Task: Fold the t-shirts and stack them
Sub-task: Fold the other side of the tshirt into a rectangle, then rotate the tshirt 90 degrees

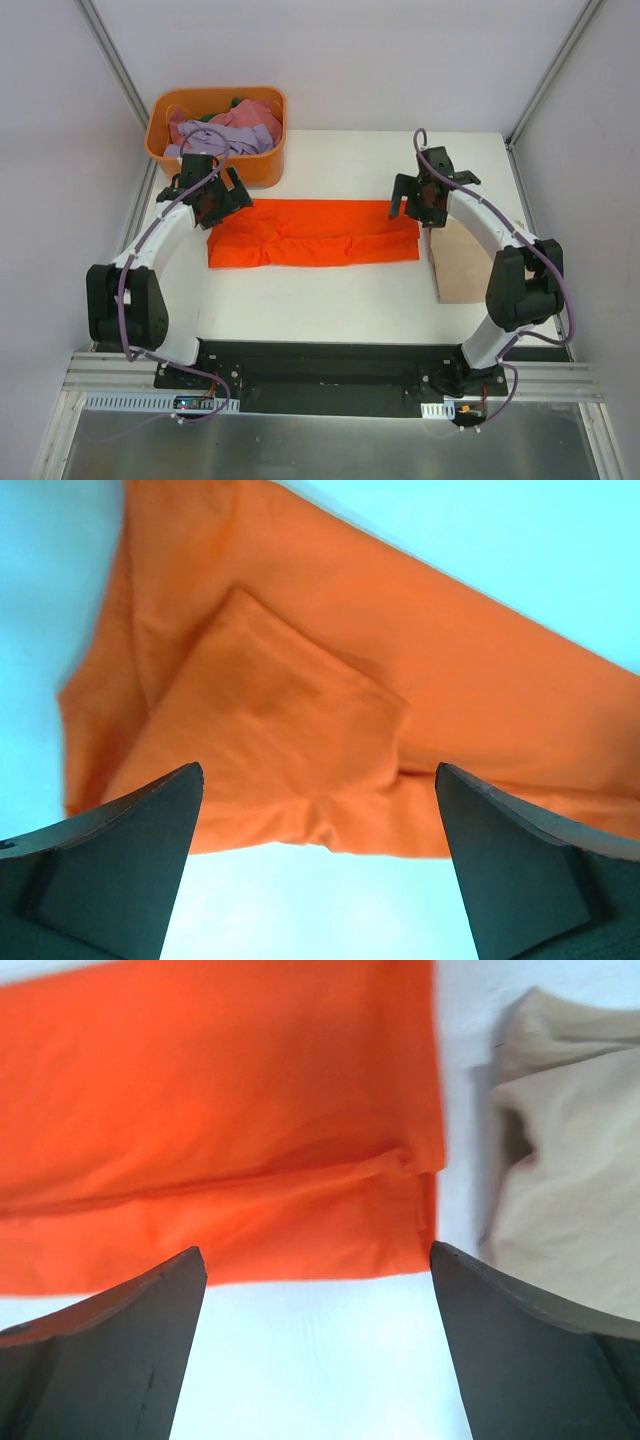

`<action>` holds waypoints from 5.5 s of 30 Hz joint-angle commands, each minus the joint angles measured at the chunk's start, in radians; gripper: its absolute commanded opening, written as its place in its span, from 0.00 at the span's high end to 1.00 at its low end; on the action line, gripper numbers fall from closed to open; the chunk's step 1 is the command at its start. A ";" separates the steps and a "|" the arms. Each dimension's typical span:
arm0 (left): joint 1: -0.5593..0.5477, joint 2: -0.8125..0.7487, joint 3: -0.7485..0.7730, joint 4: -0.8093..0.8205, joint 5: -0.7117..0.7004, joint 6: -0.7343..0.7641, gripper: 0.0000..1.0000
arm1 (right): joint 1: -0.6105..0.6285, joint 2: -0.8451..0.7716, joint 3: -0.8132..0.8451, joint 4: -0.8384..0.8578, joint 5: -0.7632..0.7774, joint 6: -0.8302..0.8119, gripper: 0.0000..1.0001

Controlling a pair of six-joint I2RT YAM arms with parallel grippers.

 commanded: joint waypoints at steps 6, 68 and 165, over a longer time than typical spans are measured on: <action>-0.004 0.003 -0.225 0.205 0.254 -0.152 0.01 | 0.195 0.042 -0.035 0.049 -0.123 -0.003 0.04; -0.314 1.230 1.334 0.134 0.243 -0.273 0.01 | 0.571 0.039 -0.362 0.273 -0.549 0.135 0.04; -0.622 -0.641 -0.548 0.110 -0.266 -0.244 0.01 | 0.637 -0.298 -0.598 0.344 -0.214 0.316 0.87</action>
